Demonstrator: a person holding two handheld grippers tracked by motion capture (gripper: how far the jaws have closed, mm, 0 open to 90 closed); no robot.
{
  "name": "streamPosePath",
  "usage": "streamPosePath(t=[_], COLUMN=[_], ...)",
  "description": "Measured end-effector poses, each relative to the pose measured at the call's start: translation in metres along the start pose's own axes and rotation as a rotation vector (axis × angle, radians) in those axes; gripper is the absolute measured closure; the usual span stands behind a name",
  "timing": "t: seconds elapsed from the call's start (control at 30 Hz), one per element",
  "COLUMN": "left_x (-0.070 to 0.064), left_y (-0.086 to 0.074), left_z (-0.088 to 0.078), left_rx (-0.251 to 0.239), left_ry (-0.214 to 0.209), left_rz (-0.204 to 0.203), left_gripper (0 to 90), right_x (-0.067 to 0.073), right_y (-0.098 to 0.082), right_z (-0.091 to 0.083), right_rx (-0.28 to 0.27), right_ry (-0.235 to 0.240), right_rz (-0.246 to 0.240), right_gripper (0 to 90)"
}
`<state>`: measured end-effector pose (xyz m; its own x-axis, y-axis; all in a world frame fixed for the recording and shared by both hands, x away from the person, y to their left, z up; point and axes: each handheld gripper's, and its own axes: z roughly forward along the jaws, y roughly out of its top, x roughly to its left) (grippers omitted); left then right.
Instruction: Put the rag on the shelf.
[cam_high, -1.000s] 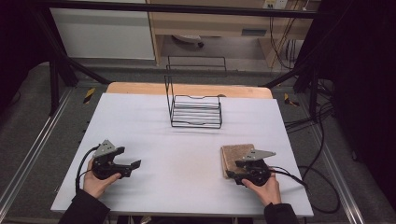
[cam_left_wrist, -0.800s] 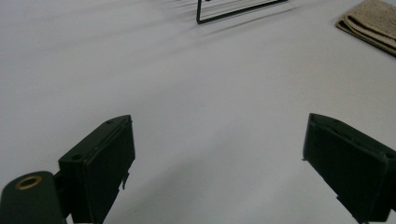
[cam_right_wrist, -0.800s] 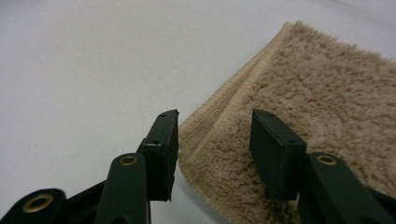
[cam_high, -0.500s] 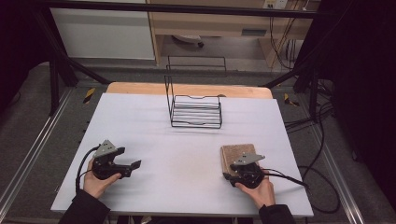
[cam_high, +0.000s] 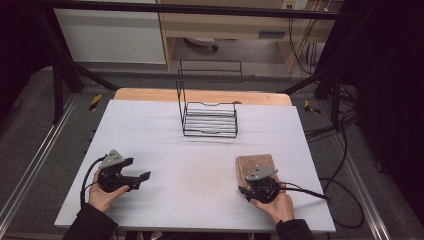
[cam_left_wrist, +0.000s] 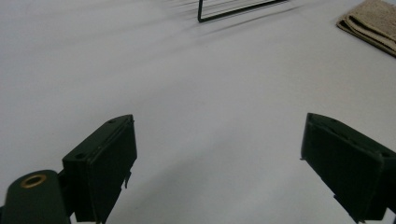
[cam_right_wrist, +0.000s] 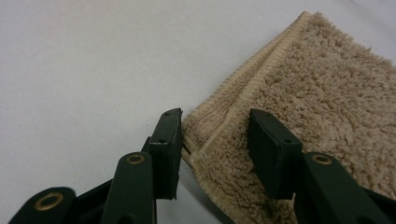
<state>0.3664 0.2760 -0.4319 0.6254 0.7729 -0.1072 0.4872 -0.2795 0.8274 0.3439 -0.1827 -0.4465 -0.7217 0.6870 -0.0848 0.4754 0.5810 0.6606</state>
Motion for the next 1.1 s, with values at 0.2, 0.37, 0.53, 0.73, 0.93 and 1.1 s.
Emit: streamPosePath(t=[0.2,0.37,0.53,0.73,0.93,1.1], left_x=[0.0,0.0,0.0,0.001,0.0,0.0], left_y=[0.0,0.0,0.0,0.0,0.0,-0.001], left_z=[0.0,0.0,0.0,0.0,0.001,0.001], left_rx=[0.0,0.001,0.002,0.002,0.005,0.006], left_ry=[-0.002,-0.002,-0.004,-0.004,-0.002,-0.002], left_rz=[-0.001,-0.005,-0.005,-0.006,-0.004,-0.005], left_gripper=[10.6,10.9,11.2,11.2,11.3,11.2], right_x=[-0.004,-0.006,-0.008,-0.011,-0.01,-0.008], right_y=[0.001,0.003,0.003,0.001,-0.004,-0.006], right_z=[-0.001,-0.001,-0.002,-0.017,-0.012,-0.009], right_rx=[0.012,0.02,0.014,-0.029,-0.024,-0.019], right_ry=[-0.031,-0.036,-0.029,-0.015,-0.004,-0.003], right_rz=[0.0,0.022,0.036,0.068,0.052,0.046], right_gripper=[75.1,81.2,82.6,83.5,77.1,61.5])
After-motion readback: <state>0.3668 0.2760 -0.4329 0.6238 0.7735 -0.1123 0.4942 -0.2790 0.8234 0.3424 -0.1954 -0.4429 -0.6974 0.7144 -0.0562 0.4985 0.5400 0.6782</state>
